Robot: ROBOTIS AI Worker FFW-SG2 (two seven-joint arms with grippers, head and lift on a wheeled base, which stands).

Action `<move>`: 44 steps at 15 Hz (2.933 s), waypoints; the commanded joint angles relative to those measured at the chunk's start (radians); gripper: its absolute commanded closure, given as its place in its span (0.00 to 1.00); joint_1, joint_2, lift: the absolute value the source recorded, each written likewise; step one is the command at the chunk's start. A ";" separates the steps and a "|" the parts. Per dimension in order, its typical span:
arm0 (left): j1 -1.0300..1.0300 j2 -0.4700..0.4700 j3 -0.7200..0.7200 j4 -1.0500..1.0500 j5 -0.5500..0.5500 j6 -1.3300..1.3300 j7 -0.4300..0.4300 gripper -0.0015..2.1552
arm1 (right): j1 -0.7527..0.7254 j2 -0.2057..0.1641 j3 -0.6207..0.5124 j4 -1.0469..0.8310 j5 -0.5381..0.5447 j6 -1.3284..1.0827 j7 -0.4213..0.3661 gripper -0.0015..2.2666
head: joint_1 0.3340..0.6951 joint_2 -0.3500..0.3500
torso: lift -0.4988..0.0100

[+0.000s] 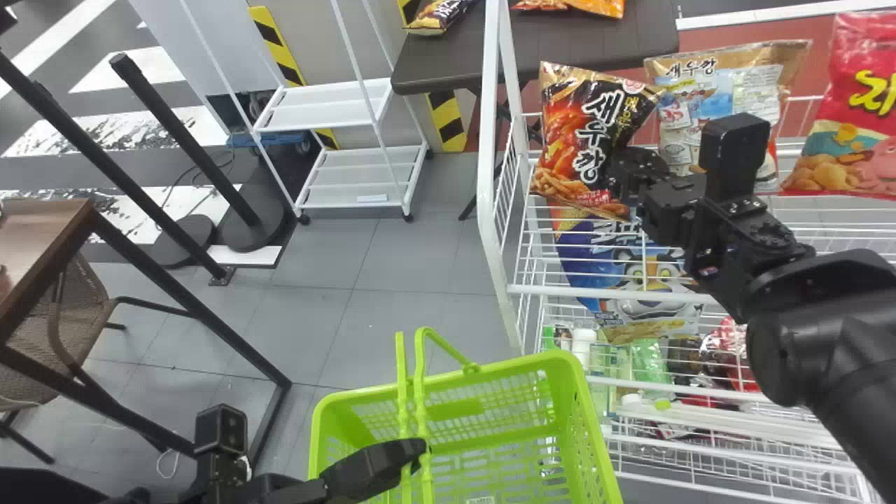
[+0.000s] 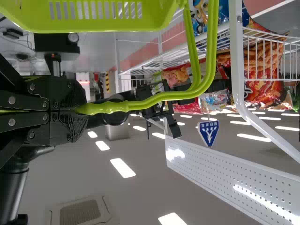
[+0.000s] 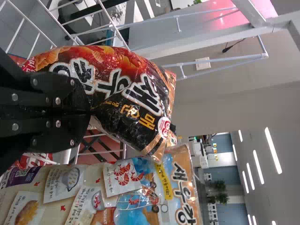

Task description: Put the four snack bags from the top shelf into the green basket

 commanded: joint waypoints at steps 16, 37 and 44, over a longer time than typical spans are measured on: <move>-0.098 0.015 -0.014 0.004 -0.051 0.004 -0.011 0.99 | 0.755 -0.023 -0.204 -1.133 0.225 0.500 -0.047 0.99 | 1.00 0.90 | 0.98; -0.101 0.000 -0.051 0.005 -0.073 0.004 -0.011 0.99 | 0.588 -0.080 0.223 -1.068 0.098 1.150 -0.050 0.99 | 1.00 1.00 | 0.98; -0.097 -0.004 -0.049 0.001 -0.070 0.004 -0.011 0.99 | 0.343 0.001 0.359 -0.648 0.078 1.089 -0.068 0.26 | 1.00 1.00 | 0.98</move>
